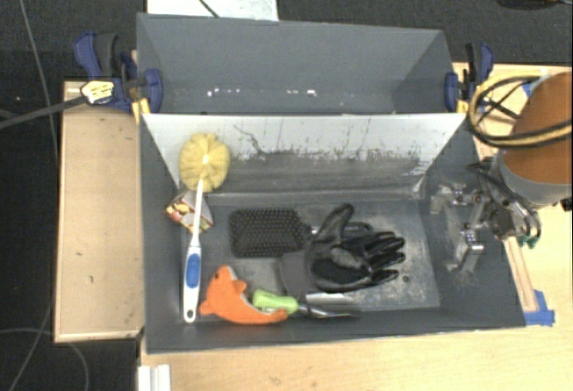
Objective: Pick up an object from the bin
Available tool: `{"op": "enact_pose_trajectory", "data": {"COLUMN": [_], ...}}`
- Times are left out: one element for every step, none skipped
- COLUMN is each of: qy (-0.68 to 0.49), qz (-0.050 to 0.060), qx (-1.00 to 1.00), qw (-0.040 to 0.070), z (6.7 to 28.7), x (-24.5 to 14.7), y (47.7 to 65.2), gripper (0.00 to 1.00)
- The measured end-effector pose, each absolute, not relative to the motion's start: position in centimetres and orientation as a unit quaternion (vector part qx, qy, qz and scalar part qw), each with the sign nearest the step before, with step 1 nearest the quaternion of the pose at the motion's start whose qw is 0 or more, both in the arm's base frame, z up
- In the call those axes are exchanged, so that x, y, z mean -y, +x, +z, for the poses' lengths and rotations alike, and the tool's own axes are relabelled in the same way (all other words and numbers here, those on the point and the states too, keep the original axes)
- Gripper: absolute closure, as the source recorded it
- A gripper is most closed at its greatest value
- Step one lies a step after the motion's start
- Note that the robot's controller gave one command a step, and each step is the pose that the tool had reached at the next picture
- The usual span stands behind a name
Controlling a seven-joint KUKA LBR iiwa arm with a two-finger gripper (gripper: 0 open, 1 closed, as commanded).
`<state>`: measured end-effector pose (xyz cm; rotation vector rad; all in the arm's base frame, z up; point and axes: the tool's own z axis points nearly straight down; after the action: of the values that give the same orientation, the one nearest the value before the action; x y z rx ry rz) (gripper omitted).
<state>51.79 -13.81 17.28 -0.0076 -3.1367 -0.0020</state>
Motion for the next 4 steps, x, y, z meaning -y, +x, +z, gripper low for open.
{"op": "enact_pose_trajectory", "data": {"qy": [0.001,0.028,0.063,-0.092], "qz": [0.0,-0.002,0.0,-0.003], "qx": [1.0,1.0,0.998,0.996], "qw": [-0.001,0.003,-0.003,0.004], "z": [17.7,6.8,14.0,9.9], "x": [13.7,6.1,5.8,-1.5], "y": [52.0,51.7,51.9,52.8], "gripper": [0.0,0.0,0.0,0.0]}}
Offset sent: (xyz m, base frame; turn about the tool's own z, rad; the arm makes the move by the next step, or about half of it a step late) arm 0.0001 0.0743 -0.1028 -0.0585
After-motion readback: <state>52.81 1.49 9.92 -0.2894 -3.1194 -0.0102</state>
